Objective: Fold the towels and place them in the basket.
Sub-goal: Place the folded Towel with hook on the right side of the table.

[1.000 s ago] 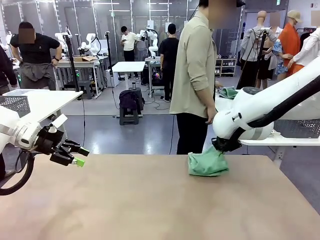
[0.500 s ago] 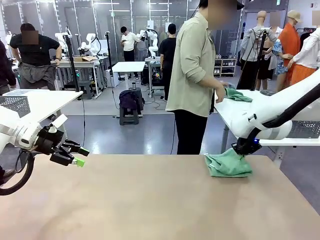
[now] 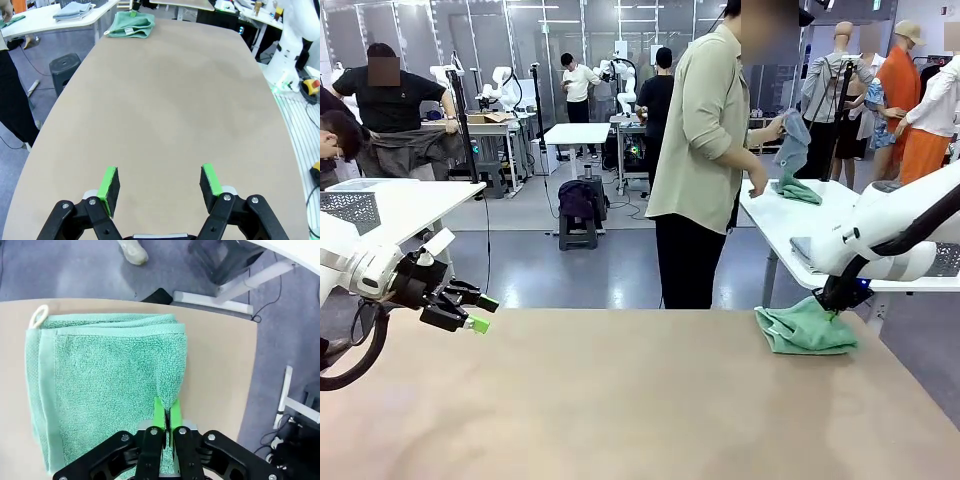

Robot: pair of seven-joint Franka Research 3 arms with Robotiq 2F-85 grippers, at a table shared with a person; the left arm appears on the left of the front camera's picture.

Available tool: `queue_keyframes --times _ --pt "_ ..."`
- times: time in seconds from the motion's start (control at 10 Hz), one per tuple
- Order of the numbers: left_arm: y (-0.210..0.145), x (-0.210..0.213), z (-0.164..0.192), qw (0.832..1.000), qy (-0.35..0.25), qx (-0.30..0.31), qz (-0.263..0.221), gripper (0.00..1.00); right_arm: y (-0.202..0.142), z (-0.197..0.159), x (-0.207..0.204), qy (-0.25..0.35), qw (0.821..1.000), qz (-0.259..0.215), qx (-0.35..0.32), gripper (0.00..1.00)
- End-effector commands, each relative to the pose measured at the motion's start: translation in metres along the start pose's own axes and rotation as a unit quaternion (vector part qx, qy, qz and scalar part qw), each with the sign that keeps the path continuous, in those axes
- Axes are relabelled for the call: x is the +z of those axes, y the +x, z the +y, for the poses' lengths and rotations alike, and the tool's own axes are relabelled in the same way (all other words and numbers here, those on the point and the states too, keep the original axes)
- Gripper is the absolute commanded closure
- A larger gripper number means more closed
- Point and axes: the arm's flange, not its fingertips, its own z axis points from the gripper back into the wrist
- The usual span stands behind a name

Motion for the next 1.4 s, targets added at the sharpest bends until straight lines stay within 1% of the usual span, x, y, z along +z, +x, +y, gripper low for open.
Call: queue_keyframes --times 0.0,0.1,0.2,0.3,0.4,0.5,0.6,0.7,0.8,0.9,1.0,1.1,1.3 --pt "0.000 0.000 0.000 1.000 0.000 -0.001 0.000 0.18 0.001 -0.005 0.006 0.000 1.000 0.002 0.017 0.75" --pt "0.000 0.000 0.000 1.000 0.000 -0.001 0.000 0.18 0.001 -0.004 0.009 -0.002 1.000 0.003 0.025 0.75" --pt "0.000 0.000 0.000 1.000 0.000 -0.001 0.000 0.18 0.002 -0.004 0.011 -0.005 1.000 0.006 0.029 0.56" --pt "0.000 0.000 0.000 1.000 0.000 -0.001 0.000 0.18 0.002 -0.005 0.012 -0.007 0.999 0.008 0.031 0.72" --pt "0.000 0.000 0.000 1.000 0.000 -0.001 0.000 0.18 0.002 -0.007 0.012 -0.010 0.999 0.008 0.030 0.36" --pt "0.000 0.000 0.000 1.000 0.000 -0.001 0.000 0.18 0.001 -0.009 0.011 -0.011 0.999 0.008 0.030 0.53" --pt "0.000 0.000 0.000 1.000 0.000 -0.001 0.000 0.18 -0.001 -0.012 0.015 -0.006 0.999 0.001 0.031 0.16" --pt "0.000 0.000 0.000 1.000 0.000 -0.001 0.000 0.18 -0.004 -0.010 0.031 0.007 1.000 -0.004 0.029 0.16" --pt "0.000 0.000 0.000 1.000 0.000 -0.001 0.000 0.18 -0.010 -0.004 0.063 0.016 1.000 -0.008 0.023 0.16" --pt "0.000 0.000 0.000 1.000 0.000 -0.001 0.000 0.18 -0.019 0.004 0.106 0.023 1.000 -0.007 0.016 0.16" --pt "0.000 0.000 0.000 1.000 0.000 -0.001 0.000 0.18 -0.033 0.013 0.154 0.010 1.000 -0.011 0.011 0.16" --pt "0.000 0.000 0.000 1.000 0.000 -0.001 0.000 0.18 -0.047 0.021 0.191 -0.010 1.000 -0.019 -0.003 0.16" --pt "0.000 0.000 0.000 1.000 0.000 -0.001 0.000 0.18 -0.076 0.039 0.251 -0.009 1.000 -0.015 -0.016 0.16"
